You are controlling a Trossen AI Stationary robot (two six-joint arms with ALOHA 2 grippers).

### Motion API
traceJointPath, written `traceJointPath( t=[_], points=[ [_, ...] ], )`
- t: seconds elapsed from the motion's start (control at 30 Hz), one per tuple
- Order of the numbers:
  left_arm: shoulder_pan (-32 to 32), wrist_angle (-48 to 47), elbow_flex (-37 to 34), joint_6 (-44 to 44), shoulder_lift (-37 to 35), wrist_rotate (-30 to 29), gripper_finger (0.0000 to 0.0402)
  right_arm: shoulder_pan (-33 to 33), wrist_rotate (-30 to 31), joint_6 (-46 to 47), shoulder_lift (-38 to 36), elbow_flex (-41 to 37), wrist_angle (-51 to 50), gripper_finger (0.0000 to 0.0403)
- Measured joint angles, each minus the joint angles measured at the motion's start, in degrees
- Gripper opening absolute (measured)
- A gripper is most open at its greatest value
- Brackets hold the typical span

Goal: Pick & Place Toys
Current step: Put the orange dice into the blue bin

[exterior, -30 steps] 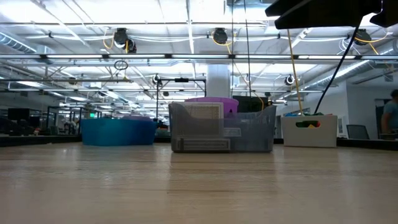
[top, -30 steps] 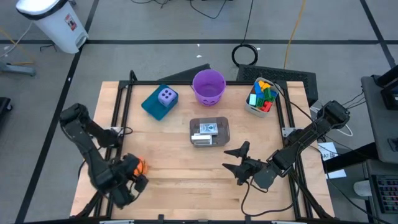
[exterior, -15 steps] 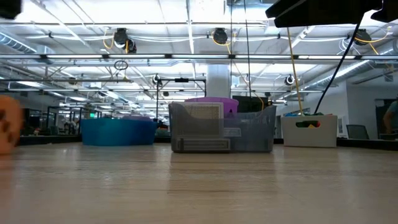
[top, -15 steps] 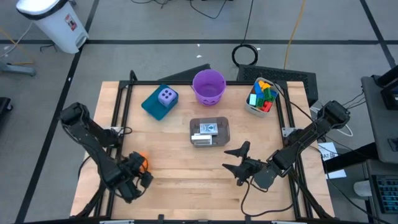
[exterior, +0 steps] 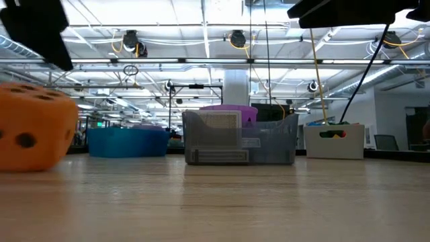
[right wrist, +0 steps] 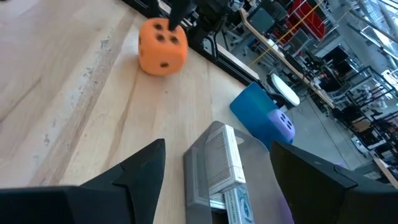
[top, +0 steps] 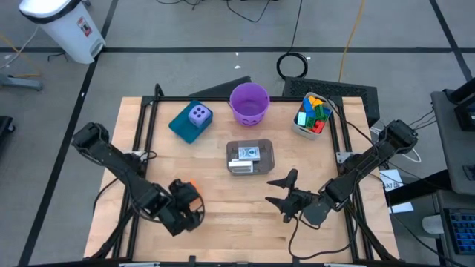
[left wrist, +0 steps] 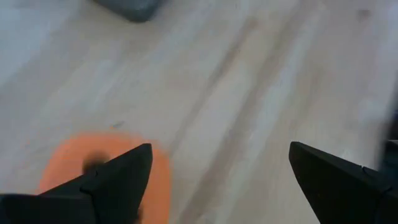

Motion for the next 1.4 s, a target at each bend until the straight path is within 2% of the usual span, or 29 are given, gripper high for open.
traceJointPath(
  t=[0.1, 0.2, 0.37, 0.47, 0.57, 0.7, 0.77, 0.87, 0.97, 1.13, 1.27, 1.4],
  points=[
    [2.14, 3.81, 0.04, 5.23, 0.00, 3.45, 0.0381, 0.00, 0.00, 0.01, -0.01, 0.00, -0.02, 0.0263],
    [3.71, 3.18, 0.04, 7.26, 0.00, 8.30, 0.0373, 0.00, 0.03, 0.00, -0.01, 0.00, 0.00, 0.0263],
    [5.99, -4.44, 1.26, 3.27, 0.03, 18.20, 0.0354, 0.00, 0.13, -0.08, -0.01, 0.00, 0.00, 0.0263],
    [6.12, -7.48, 5.35, 3.93, 0.02, 16.58, 0.0345, -0.14, 0.18, -0.12, -0.01, 0.00, 0.02, 0.0263],
    [5.64, -7.20, 9.62, 9.01, 0.02, 16.46, 0.0340, -0.24, 0.20, 0.01, -0.01, 0.00, 0.02, 0.0263],
    [4.11, -8.57, 12.79, 15.22, -0.07, 12.24, 0.0340, -0.24, 0.22, 0.01, -0.01, 0.00, 0.00, 0.0263],
    [3.41, -13.27, 12.80, 14.51, -0.04, 10.65, 0.0340, -0.24, 0.20, 0.01, -0.01, 0.00, 0.00, 0.0263],
    [2.58, -23.57, 12.45, 7.18, -0.02, 8.79, 0.0340, -0.24, 0.20, 0.02, -0.01, 0.00, 0.00, 0.0263],
    [2.49, -26.26, 10.11, 3.21, 0.54, 8.27, 0.0340, -0.24, 0.20, 0.03, -0.01, 0.00, 0.00, 0.0263],
    [1.84, -25.80, 5.08, 9.30, 2.63, 11.71, 0.0340, -0.24, 0.20, 0.03, -0.01, 0.00, 0.00, 0.0263],
    [2.44, -27.96, 3.94, 14.61, 5.28, 15.05, 0.0340, -0.24, 0.20, 0.03, -0.01, 0.00, 0.02, 0.0263],
    [2.35, -29.25, 3.91, 20.87, 7.83, 12.63, 0.0340, -0.24, 0.20, 0.03, -0.01, 0.00, 0.02, 0.0263]
  ],
)
